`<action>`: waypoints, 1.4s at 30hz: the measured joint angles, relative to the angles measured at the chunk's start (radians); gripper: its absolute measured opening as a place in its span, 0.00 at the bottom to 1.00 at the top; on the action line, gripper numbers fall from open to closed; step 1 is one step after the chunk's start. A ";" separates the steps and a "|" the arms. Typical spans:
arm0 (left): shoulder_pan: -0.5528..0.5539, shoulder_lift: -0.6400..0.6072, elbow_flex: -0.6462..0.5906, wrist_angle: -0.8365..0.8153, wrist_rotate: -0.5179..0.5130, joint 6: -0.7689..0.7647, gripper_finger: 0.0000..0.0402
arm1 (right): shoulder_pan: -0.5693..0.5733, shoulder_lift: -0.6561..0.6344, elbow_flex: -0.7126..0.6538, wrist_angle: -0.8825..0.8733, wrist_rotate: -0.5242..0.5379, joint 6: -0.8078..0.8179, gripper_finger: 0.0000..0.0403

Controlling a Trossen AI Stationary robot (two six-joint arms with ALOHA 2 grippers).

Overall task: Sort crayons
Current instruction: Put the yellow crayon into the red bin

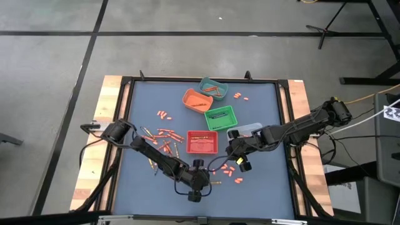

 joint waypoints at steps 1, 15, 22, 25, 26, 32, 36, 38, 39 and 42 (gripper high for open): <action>0.001 0.000 0.000 -0.002 -0.001 0.000 0.21 | 0.000 0.000 0.000 0.000 0.000 0.000 0.45; 0.003 -0.001 0.000 -0.008 -0.002 0.034 0.02 | 0.001 -0.193 0.000 -0.155 -0.003 0.083 0.45; 0.035 -0.037 -0.002 -0.026 -0.002 0.057 0.02 | 0.001 -0.323 0.000 -0.178 -0.002 0.080 0.45; 0.052 -0.079 -0.003 -0.031 -0.006 0.085 0.02 | 0.001 -0.361 0.000 -0.184 -0.001 0.079 0.45; 0.057 -0.094 -0.003 -0.031 -0.004 0.095 0.02 | 0.001 -0.373 0.000 -0.189 -0.001 0.075 0.45; 0.103 -0.190 -0.002 -0.080 -0.012 0.167 0.02 | 0.000 -0.422 0.000 -0.202 0.001 0.054 0.45; 0.148 -0.261 -0.002 -0.135 -0.019 0.177 0.02 | 0.000 -0.432 0.000 -0.204 0.006 0.054 0.45; 0.170 -0.292 -0.002 -0.167 -0.025 0.182 0.02 | 0.000 -0.432 0.000 -0.205 0.006 0.054 0.45; 0.183 -0.307 -0.002 -0.178 -0.026 0.187 0.02 | 0.000 -0.432 0.000 -0.205 0.006 0.054 0.45; 0.223 -0.345 -0.002 -0.197 -0.033 0.192 0.02 | 0.000 -0.431 0.000 -0.205 0.006 0.054 0.45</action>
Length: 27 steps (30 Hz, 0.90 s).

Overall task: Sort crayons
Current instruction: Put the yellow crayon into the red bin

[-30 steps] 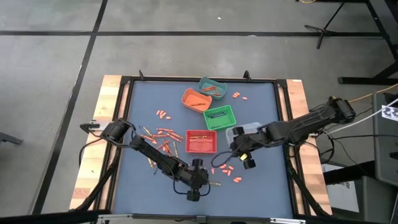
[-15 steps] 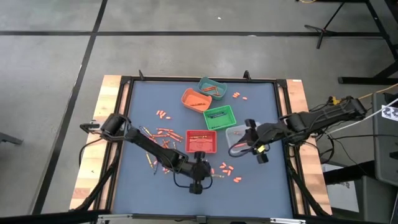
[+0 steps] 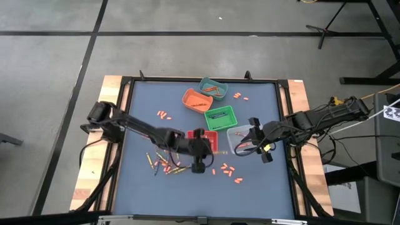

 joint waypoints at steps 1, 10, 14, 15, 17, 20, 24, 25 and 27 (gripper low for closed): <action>0.016 -0.010 0.000 -0.002 0.000 0.000 0.02 | 0.000 0.000 0.000 0.000 0.000 0.000 0.45; 0.170 -0.026 0.000 -0.002 0.003 0.031 0.02 | 0.000 0.000 0.000 0.000 0.000 0.000 0.45; 0.215 -0.026 0.000 -0.014 0.065 0.052 0.02 | 0.000 0.000 0.000 0.000 0.000 0.000 0.45; 0.221 -0.026 0.000 -0.015 0.087 0.052 0.02 | 0.000 0.000 0.000 0.000 0.000 0.000 0.45; 0.228 -0.026 0.000 -0.031 0.139 0.052 0.02 | 0.000 0.000 0.000 0.000 0.000 0.000 0.45; 0.223 -0.026 0.001 -0.122 0.200 0.052 0.02 | 0.000 0.000 0.000 0.000 0.000 0.000 0.45; 0.205 -0.026 0.001 -0.260 0.218 0.045 0.02 | 0.000 0.001 0.000 0.000 0.000 0.000 0.45; 0.199 -0.026 0.001 -0.284 0.217 0.045 0.02 | 0.000 0.001 0.000 0.000 0.000 0.000 0.45; 0.187 -0.026 0.001 -0.318 0.215 0.045 0.02 | 0.000 0.001 0.000 0.000 0.000 0.000 0.45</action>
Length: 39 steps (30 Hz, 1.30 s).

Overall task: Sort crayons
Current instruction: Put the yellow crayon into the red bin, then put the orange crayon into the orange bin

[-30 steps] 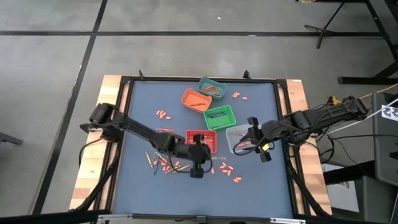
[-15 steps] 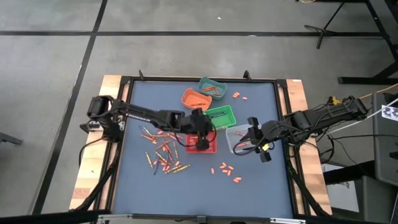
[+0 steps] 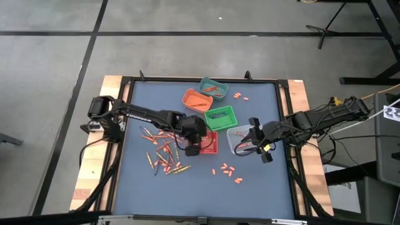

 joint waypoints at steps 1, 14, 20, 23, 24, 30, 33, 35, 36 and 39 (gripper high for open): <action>-0.005 0.000 0.000 -0.011 0.000 -0.001 0.02 | 0.000 0.000 0.000 0.000 0.000 0.000 0.45; -0.018 0.000 0.000 -0.057 -0.003 -0.091 0.22 | 0.000 0.000 0.000 0.002 0.000 0.000 0.45; 0.018 -0.019 0.000 -0.141 0.028 -0.076 0.22 | 0.000 0.000 0.000 0.001 0.000 0.000 0.45; 0.036 -0.072 0.000 -0.232 0.027 -0.075 0.22 | 0.000 0.000 0.000 0.002 0.000 0.000 0.45; 0.041 -0.093 0.000 -0.257 0.027 -0.075 0.22 | 0.000 0.000 0.000 0.003 0.000 0.000 0.45; 0.067 -0.196 0.000 -0.449 -0.004 -0.079 0.22 | 0.000 0.000 0.000 0.005 0.000 0.000 0.45; 0.076 -0.225 0.000 -0.569 -0.032 -0.080 0.22 | 0.000 0.000 0.000 0.006 0.001 0.000 0.45; 0.080 -0.232 0.000 -0.640 -0.052 -0.094 0.22 | 0.000 0.000 0.000 0.005 0.001 0.000 0.45; 0.080 -0.234 0.000 -0.672 -0.059 -0.104 0.22 | 0.000 0.000 0.000 0.005 0.001 0.000 0.45; 0.080 -0.234 -0.001 -0.755 -0.060 -0.139 0.22 | 0.000 0.000 0.000 0.005 0.001 0.000 0.45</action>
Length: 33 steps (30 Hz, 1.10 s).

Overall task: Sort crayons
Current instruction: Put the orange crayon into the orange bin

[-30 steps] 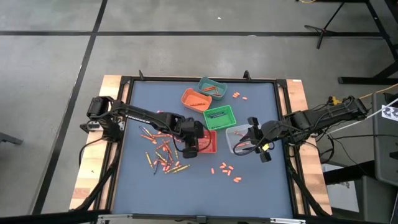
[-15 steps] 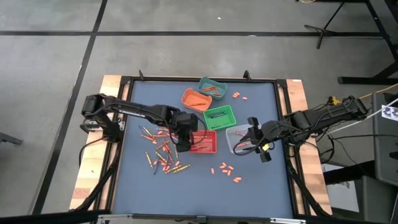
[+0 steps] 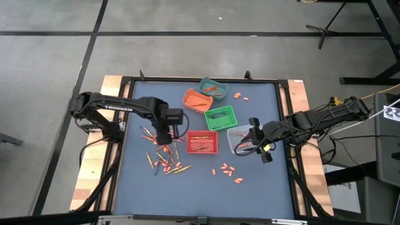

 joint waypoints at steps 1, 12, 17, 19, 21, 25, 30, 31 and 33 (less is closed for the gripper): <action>-0.001 0.000 -0.006 -0.007 0.001 -0.014 0.22 | 0.000 0.000 0.000 0.000 0.000 0.000 0.45; -0.021 0.001 -0.237 0.025 0.015 -0.041 0.22 | 0.000 0.000 0.000 -0.005 0.001 0.002 0.45; -0.021 0.001 -0.335 0.026 0.045 -0.041 0.22 | 0.000 0.000 0.000 -0.005 0.001 0.002 0.45; -0.021 0.001 -0.373 0.033 0.086 -0.041 0.22 | 0.000 0.000 0.000 -0.005 0.001 0.002 0.45; -0.021 0.001 -0.408 0.048 0.104 -0.045 0.22 | 0.000 0.000 0.000 -0.004 0.001 0.002 0.45; -0.021 0.001 -0.469 0.122 0.108 -0.045 0.22 | 0.000 0.000 0.000 -0.004 0.001 0.001 0.45; -0.020 0.001 -0.524 0.200 0.105 -0.040 0.22 | 0.000 0.000 0.000 -0.004 0.001 0.000 0.45; -0.020 0.001 -0.532 0.208 0.099 -0.040 0.22 | 0.000 0.000 0.000 -0.004 0.001 0.000 0.45; -0.020 0.001 -0.542 0.216 0.079 -0.040 0.22 | 0.000 0.000 0.000 -0.004 0.001 0.000 0.45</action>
